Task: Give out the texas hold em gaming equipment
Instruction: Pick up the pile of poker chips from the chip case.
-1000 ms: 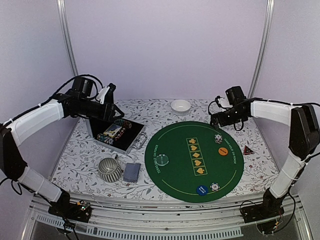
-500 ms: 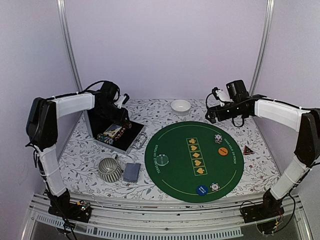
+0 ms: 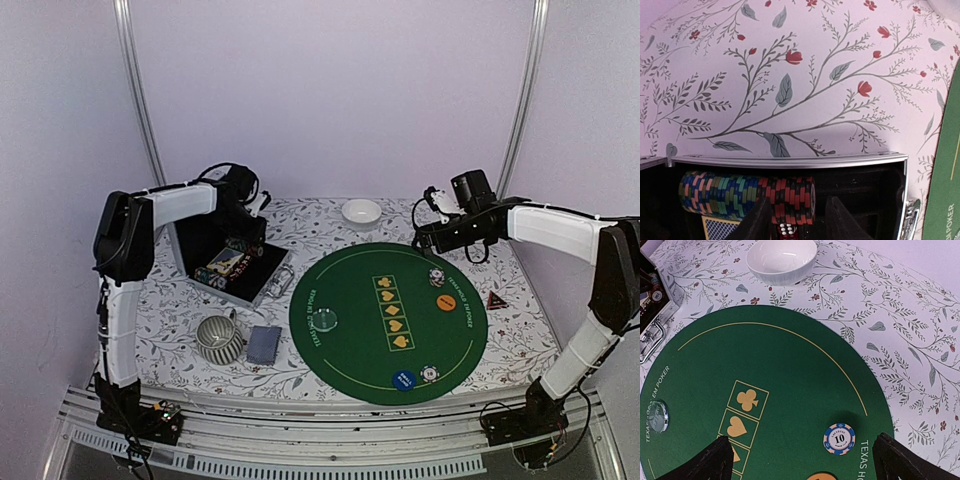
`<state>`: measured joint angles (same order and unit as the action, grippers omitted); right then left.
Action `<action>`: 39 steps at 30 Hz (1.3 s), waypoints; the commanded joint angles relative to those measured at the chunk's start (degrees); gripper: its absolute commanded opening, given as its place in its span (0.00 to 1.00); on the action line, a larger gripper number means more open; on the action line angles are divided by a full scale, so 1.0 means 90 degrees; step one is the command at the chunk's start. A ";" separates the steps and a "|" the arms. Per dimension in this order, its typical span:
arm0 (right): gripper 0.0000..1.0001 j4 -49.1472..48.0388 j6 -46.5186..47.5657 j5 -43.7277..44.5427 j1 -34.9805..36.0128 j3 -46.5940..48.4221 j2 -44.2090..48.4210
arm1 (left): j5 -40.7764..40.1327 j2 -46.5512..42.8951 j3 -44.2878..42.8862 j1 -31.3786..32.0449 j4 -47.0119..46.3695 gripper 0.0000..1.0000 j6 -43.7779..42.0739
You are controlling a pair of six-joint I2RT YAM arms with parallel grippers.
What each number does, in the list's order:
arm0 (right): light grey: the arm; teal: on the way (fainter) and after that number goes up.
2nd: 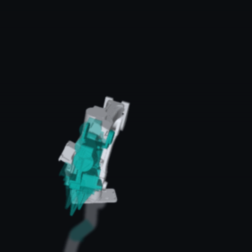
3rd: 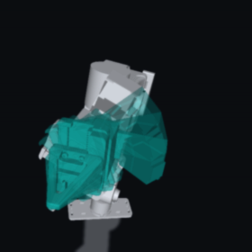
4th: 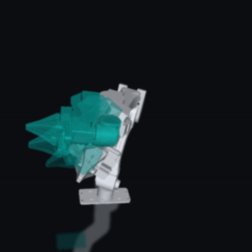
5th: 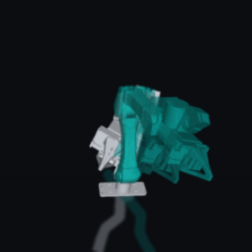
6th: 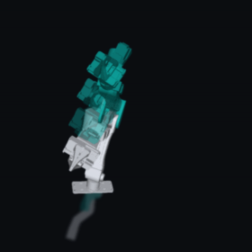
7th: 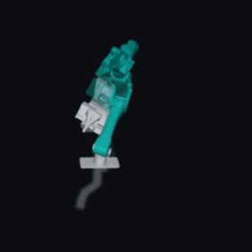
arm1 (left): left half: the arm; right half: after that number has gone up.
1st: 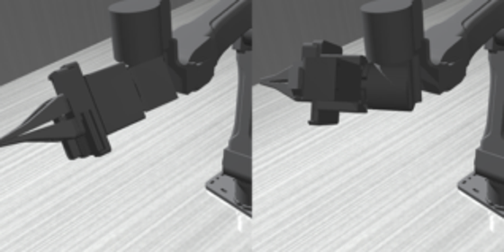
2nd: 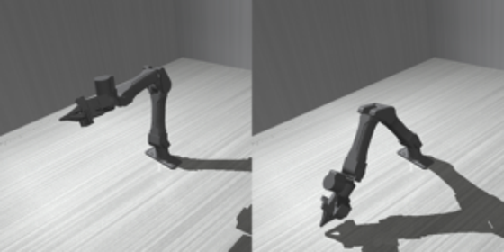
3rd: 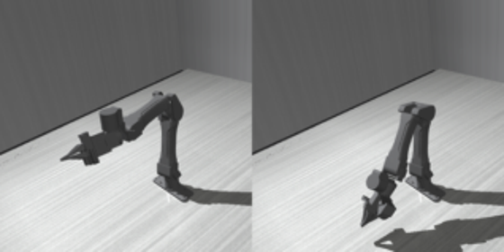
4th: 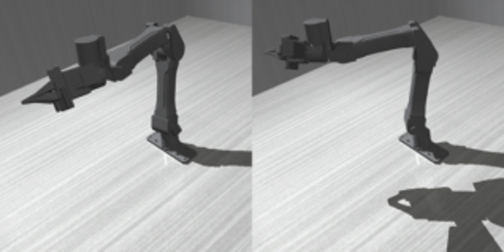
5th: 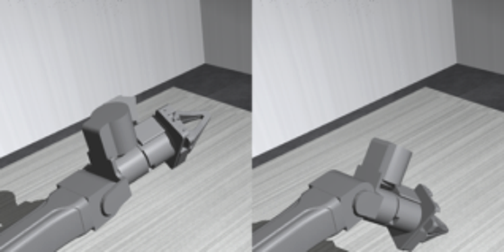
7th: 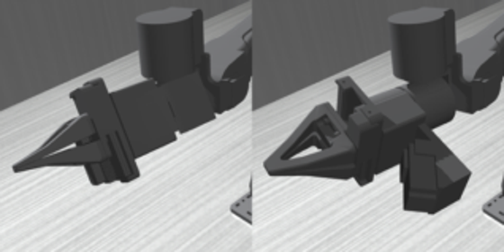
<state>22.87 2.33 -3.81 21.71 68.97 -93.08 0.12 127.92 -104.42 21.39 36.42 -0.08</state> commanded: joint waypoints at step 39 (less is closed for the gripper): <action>0.99 0.0168 0.0025 -0.0213 0.0029 -0.0026 0.0245 | -0.0667 0.0228 0.0179 -0.0041 0.0530 0.47 -0.0273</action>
<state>23.38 2.39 -5.19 21.74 68.58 -92.86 -4.51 128.90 -104.16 22.22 38.17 -2.37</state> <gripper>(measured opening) 0.989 0.472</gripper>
